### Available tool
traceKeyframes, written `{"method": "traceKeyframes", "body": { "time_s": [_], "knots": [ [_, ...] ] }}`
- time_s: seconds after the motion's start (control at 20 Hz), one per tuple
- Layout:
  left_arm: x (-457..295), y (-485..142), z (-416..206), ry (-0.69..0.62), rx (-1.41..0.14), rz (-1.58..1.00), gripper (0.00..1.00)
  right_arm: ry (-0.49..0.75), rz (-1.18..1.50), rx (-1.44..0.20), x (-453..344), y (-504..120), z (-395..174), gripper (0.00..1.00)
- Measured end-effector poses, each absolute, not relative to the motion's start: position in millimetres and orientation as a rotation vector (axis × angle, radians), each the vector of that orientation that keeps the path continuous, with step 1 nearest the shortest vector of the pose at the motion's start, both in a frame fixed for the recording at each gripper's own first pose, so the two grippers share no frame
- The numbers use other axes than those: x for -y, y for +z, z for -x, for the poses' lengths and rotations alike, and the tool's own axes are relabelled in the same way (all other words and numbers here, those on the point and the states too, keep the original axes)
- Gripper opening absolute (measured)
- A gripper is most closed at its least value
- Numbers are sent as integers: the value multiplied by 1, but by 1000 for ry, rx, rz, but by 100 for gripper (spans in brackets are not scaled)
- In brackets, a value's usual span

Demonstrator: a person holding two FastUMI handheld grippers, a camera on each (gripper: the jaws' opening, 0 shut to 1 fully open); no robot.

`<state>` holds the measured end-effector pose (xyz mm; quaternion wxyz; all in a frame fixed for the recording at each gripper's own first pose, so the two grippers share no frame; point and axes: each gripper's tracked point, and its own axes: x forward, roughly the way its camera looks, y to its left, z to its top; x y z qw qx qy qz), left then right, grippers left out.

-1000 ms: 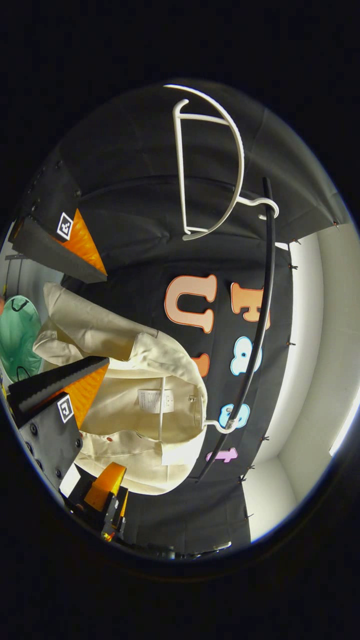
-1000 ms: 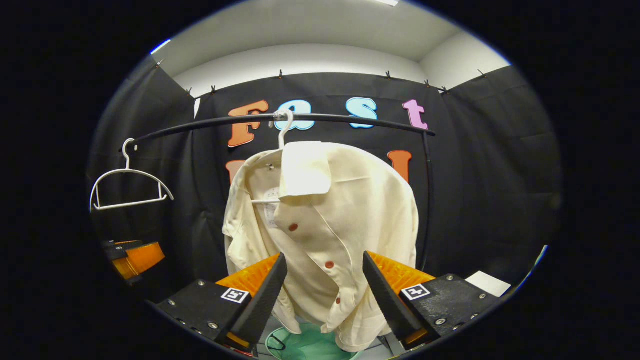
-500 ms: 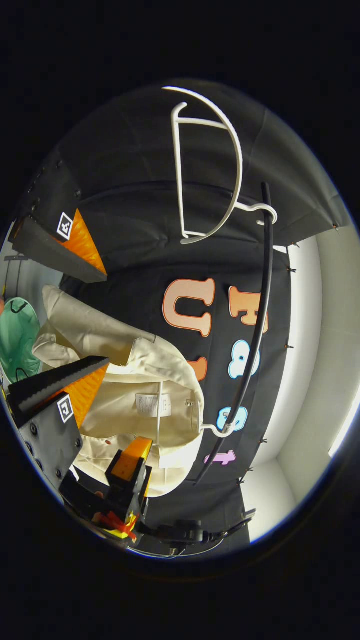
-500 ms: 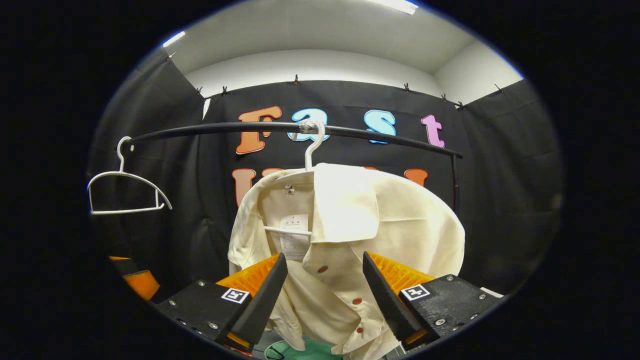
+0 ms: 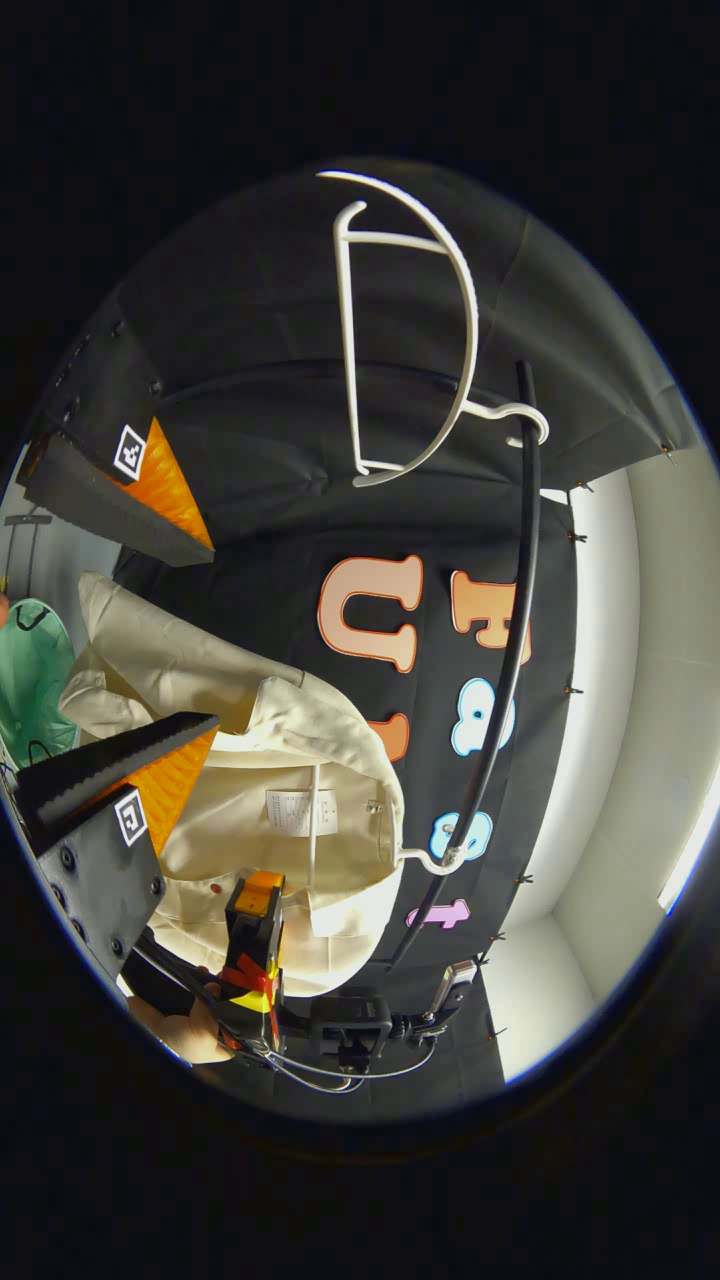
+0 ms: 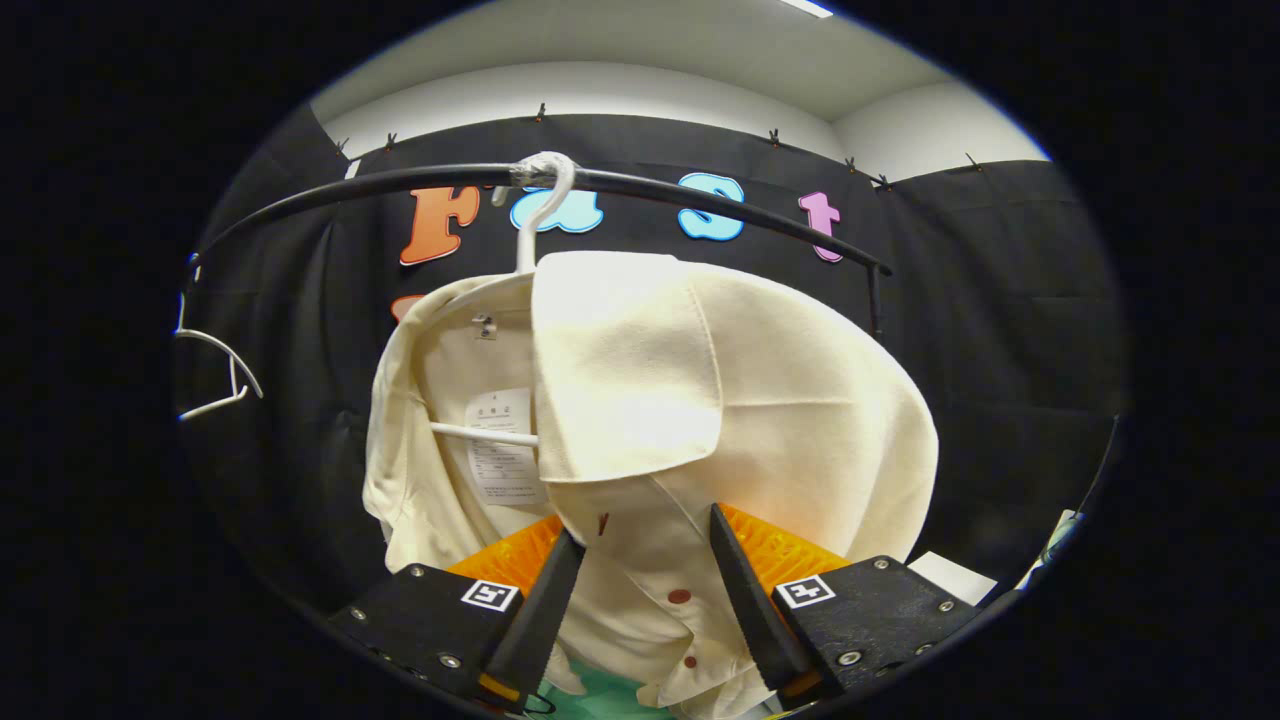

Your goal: Grasp the clothes on the hanger with both hands and then place them into the laundry hamper below.

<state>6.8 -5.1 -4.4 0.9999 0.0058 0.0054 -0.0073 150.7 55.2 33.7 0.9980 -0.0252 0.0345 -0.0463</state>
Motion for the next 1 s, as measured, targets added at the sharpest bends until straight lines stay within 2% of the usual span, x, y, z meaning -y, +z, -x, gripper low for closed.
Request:
{"method": "traceKeyframes", "body": {
  "time_s": [0.05,0.1,0.15,0.2,0.35,0.4,0.5,0.7,1.0],
  "knots": [
    [7,-8,-11,-25,-18,-3,92,-87,38,-64,-54,37,-150,75],
    [11,-12,-16,-34,-28,4,96,-70,24,-54,-56,40,-150,63],
    [13,-14,-20,-38,-35,8,96,-38,17,-49,-63,41,-150,60],
    [16,-14,-22,-43,-39,10,96,-3,17,-45,-71,43,-150,50],
    [30,-16,-34,-82,-35,11,96,69,27,-35,-86,43,-149,32],
    [33,-16,-41,-94,-37,7,96,80,26,-33,-87,43,-149,22],
    [41,-18,-54,-112,-45,11,96,106,14,-30,-91,43,-145,13],
    [63,-21,-84,-169,-49,17,96,121,20,-35,-88,43,-142,2],
    [82,-40,-134,-201,-97,71,96,137,19,-37,-83,47,-134,0]
  ]
}}
